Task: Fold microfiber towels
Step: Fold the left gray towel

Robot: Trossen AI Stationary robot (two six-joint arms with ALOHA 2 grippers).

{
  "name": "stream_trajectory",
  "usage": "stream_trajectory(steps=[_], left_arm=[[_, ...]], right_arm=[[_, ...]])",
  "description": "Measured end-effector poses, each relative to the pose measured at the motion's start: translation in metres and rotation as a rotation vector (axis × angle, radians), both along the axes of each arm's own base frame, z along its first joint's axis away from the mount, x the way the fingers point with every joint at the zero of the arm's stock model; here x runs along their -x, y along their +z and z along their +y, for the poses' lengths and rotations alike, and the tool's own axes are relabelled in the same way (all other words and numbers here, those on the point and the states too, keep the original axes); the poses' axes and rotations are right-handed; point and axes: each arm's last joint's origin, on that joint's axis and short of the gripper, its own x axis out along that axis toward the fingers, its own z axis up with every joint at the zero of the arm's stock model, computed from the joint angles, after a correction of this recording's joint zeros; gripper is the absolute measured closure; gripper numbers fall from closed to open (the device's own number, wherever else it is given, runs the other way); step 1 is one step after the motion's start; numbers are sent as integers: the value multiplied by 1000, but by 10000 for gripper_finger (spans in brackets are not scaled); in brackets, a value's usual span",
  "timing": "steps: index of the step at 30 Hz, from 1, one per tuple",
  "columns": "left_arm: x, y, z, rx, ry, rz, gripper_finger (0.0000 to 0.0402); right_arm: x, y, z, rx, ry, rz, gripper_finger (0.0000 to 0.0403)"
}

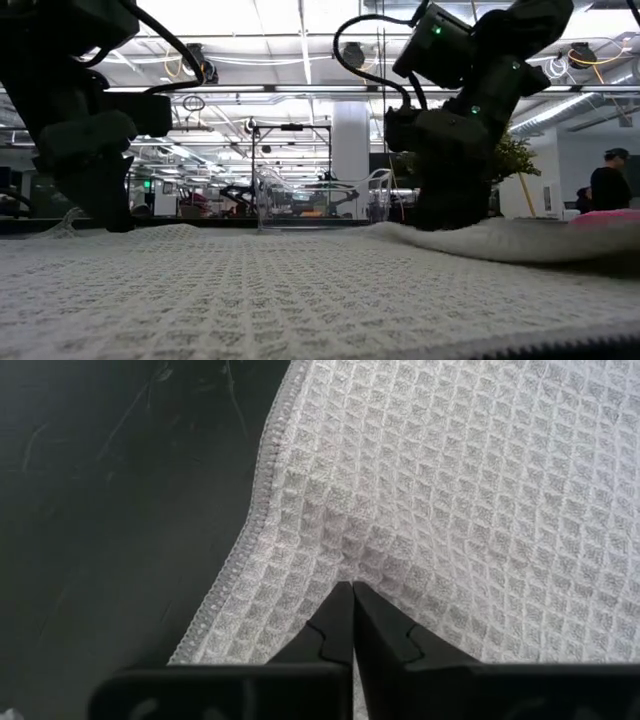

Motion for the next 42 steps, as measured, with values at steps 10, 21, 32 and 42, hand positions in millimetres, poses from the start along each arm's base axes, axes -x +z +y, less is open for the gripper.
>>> stream_trajectory(steps=[10,21,32,42], left_arm=[[1,-1,1,-3,-2,18,392],[7,15,7,1,14,20,391],[30,77,23,38,173,9,384],[40,74,19,116,244,115,381]], right_arm=[[32,32,-26,52,15,123,403],[18,60,-27,55,-24,-167,403],[11,62,-33,1,4,-237,403],[8,62,-34,3,46,-271,402]])
